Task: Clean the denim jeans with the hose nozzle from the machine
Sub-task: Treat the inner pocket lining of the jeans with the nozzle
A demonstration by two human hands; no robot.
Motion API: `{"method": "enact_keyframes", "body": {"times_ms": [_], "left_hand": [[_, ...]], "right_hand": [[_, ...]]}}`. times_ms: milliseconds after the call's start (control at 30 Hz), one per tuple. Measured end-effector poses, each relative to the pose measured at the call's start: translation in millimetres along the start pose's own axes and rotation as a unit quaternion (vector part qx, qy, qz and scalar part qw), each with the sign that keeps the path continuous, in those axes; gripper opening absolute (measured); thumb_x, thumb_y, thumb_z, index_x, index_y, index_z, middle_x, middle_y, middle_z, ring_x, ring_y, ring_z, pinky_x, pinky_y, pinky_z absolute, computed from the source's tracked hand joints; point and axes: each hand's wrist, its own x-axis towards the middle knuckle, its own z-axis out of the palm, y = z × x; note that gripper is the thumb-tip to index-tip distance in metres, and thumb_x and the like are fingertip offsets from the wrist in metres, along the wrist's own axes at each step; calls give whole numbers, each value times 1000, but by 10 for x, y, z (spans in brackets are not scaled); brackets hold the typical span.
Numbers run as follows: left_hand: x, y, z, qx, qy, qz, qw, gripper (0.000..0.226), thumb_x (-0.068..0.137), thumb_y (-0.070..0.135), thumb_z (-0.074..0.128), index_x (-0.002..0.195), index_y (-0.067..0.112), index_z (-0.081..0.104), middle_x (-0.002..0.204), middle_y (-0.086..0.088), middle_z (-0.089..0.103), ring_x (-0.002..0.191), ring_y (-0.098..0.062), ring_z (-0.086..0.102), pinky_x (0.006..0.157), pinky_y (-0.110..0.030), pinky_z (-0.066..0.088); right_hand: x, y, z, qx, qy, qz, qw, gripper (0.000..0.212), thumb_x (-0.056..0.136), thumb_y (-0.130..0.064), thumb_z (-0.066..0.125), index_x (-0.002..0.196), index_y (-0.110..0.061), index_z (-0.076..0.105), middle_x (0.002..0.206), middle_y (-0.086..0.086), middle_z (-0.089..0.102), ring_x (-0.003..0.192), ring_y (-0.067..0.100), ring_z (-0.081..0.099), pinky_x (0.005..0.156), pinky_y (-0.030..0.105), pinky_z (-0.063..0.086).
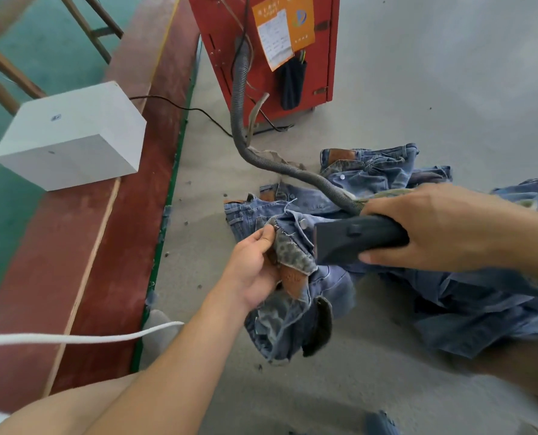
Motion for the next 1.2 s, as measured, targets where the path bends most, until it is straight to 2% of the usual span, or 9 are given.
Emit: {"method": "enact_keyframes", "body": {"times_ms": [167, 300, 400, 533, 633, 733, 933, 1067, 1200], "left_hand": [[39, -77, 120, -72, -9, 2, 997, 27, 109, 24, 46, 115, 7, 66, 122, -20, 69, 107, -35, 68, 94, -53, 58], [69, -104, 162, -63, -15, 4, 998, 42, 106, 31, 50, 138, 4, 58, 137, -24, 63, 122, -41, 64, 85, -53, 62], [73, -99, 171, -39, -9, 20, 999, 26, 106, 27, 53, 122, 9, 60, 122, -23, 67, 95, -34, 71, 72, -47, 63], [60, -101, 165, -17, -8, 39, 999, 19, 105, 22, 54, 104, 9, 68, 104, -14, 72, 90, -26, 71, 90, -45, 60], [55, -78, 150, -20, 2, 43, 999, 18, 105, 23, 55, 99, 12, 68, 98, -13, 71, 91, -28, 69, 95, -49, 57], [40, -109, 149, -7, -10, 40, 999, 20, 106, 23, 53, 95, 14, 66, 91, -12, 71, 82, -27, 71, 77, -44, 61], [-67, -205, 171, 68, -50, 62, 994, 27, 104, 7, 54, 93, 20, 75, 98, -9, 75, 90, -23, 71, 90, -44, 56], [-89, -169, 166, 43, -36, 74, 996, 28, 103, 0, 51, 94, 19, 71, 94, -7, 74, 89, -22, 71, 83, -41, 58], [-100, -187, 151, 52, -53, 71, 995, 24, 105, -1, 45, 104, 15, 63, 94, -6, 77, 84, -18, 74, 73, -32, 60]], "right_hand": [[-93, -115, 192, -21, -25, 38, 999, 50, 69, -93, 29, 91, -52, 47, 66, -19, 57, 59, 1, 54, 49, 21, 32], [149, -166, 246, 94, -33, 79, 992, 37, 81, -80, 59, 84, -44, 58, 68, -16, 66, 62, -2, 62, 52, 21, 40], [273, -210, 334, 152, -1, 108, 982, 37, 86, -71, 66, 85, -34, 61, 69, -10, 67, 57, 3, 62, 54, 26, 45], [267, -139, 276, 186, 76, 151, 968, 36, 86, -67, 66, 81, -32, 60, 61, -11, 66, 52, 4, 61, 50, 27, 41], [144, -71, 162, 217, 17, 144, 965, 28, 82, -67, 68, 80, -40, 62, 57, -16, 67, 43, 5, 61, 40, 18, 41], [140, -129, 247, 202, -24, 146, 968, 34, 81, -72, 67, 81, -38, 62, 59, -15, 69, 45, 8, 64, 39, 13, 41], [362, -124, 253, 210, 107, 172, 957, 31, 88, -59, 71, 83, -30, 63, 57, -6, 65, 49, 1, 60, 46, 25, 43], [190, -72, 118, 211, 1, 143, 967, 29, 82, -62, 70, 82, -34, 64, 61, -14, 69, 43, 4, 61, 40, 14, 43], [250, -163, 277, 128, -23, 145, 981, 35, 82, -69, 66, 85, -34, 62, 63, -8, 67, 56, -4, 63, 48, 23, 48]]}}
